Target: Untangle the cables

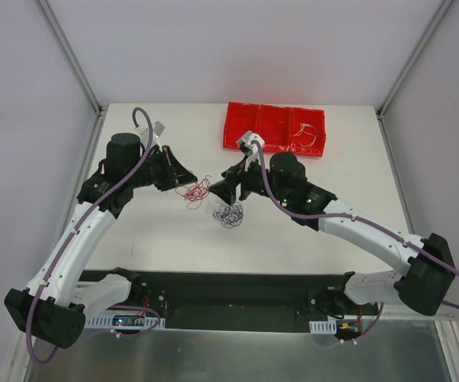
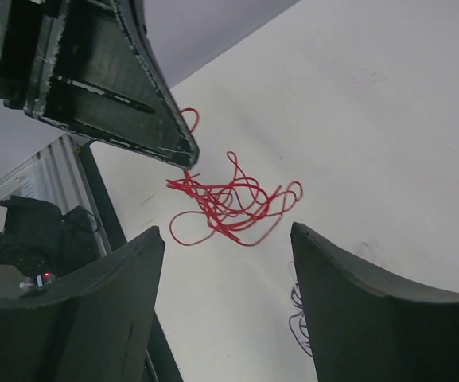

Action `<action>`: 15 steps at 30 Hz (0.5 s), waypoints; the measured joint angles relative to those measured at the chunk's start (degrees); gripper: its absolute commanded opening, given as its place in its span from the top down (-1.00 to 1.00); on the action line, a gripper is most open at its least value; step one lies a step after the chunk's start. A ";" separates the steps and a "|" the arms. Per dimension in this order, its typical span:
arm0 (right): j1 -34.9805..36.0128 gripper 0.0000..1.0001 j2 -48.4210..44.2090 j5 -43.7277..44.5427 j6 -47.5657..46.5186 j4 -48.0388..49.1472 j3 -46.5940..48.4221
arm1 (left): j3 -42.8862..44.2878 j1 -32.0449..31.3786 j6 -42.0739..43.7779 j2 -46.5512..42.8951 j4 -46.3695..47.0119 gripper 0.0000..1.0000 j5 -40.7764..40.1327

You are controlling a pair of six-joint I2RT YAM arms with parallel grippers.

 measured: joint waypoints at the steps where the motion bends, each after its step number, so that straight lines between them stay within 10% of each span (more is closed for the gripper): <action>1: 0.76 -0.32 1.16 -0.50 0.20 0.98 0.50 | 0.02 0.00 -0.09 0.00 0.00 1.00 0.02; 8: 3.85 -0.08 7.87 -2.40 0.90 3.82 2.69 | 0.02 0.00 -0.28 -0.26 -0.02 1.00 1.01; 15: 3.89 0.76 10.73 -3.50 1.20 4.26 3.48 | 0.02 0.00 -0.63 -1.09 -0.02 1.00 1.31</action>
